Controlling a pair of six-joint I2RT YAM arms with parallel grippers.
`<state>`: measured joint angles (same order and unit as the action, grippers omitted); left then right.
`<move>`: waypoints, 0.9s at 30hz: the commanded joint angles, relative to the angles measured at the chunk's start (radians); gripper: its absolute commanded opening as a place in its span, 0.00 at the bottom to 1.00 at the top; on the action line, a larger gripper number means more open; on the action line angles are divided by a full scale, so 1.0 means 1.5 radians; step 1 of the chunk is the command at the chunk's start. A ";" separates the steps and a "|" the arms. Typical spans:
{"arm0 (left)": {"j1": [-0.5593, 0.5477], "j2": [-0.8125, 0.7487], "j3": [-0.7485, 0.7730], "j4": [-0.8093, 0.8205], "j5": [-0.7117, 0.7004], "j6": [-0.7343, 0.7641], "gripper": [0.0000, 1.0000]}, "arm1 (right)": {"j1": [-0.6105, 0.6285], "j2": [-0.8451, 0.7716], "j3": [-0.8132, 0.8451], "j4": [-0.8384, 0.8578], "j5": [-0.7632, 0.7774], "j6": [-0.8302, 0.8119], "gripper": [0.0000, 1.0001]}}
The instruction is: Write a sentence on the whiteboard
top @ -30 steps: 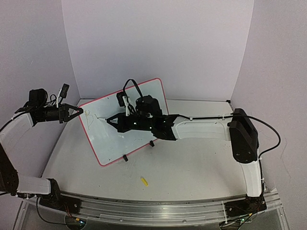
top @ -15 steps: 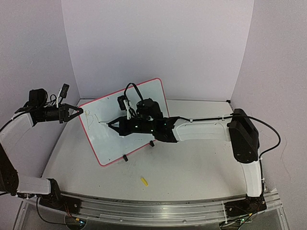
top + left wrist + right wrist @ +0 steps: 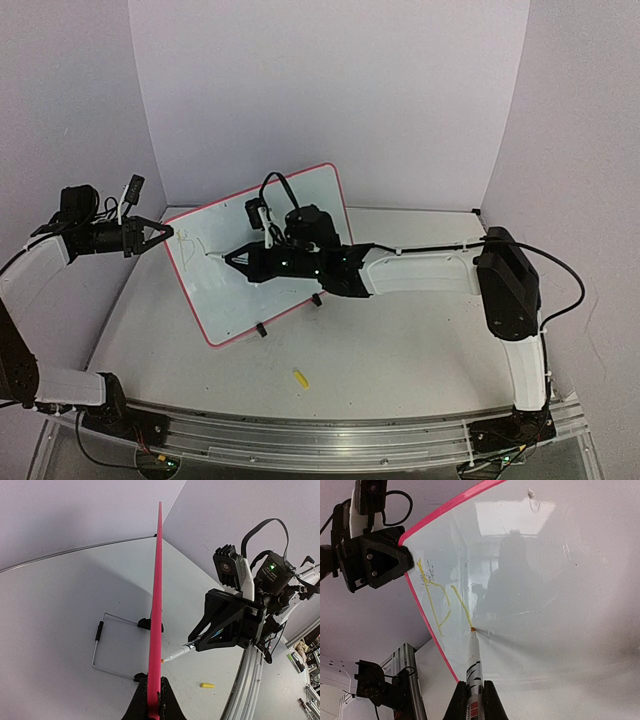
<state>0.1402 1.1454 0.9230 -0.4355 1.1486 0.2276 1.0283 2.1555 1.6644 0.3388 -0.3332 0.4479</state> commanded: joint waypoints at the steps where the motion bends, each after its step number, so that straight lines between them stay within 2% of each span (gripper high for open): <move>1: -0.013 0.002 0.004 -0.041 0.008 0.009 0.00 | -0.010 -0.012 0.032 0.035 0.036 0.006 0.00; 14: -0.013 0.005 0.005 -0.041 0.009 0.010 0.00 | -0.012 -0.002 0.048 0.043 0.044 0.010 0.00; 27: -0.013 0.003 0.005 -0.042 0.008 0.011 0.00 | -0.013 -0.022 0.007 0.057 0.079 0.020 0.00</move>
<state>0.1402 1.1454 0.9230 -0.4357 1.1494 0.2276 1.0218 2.1559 1.6909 0.3934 -0.2892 0.4673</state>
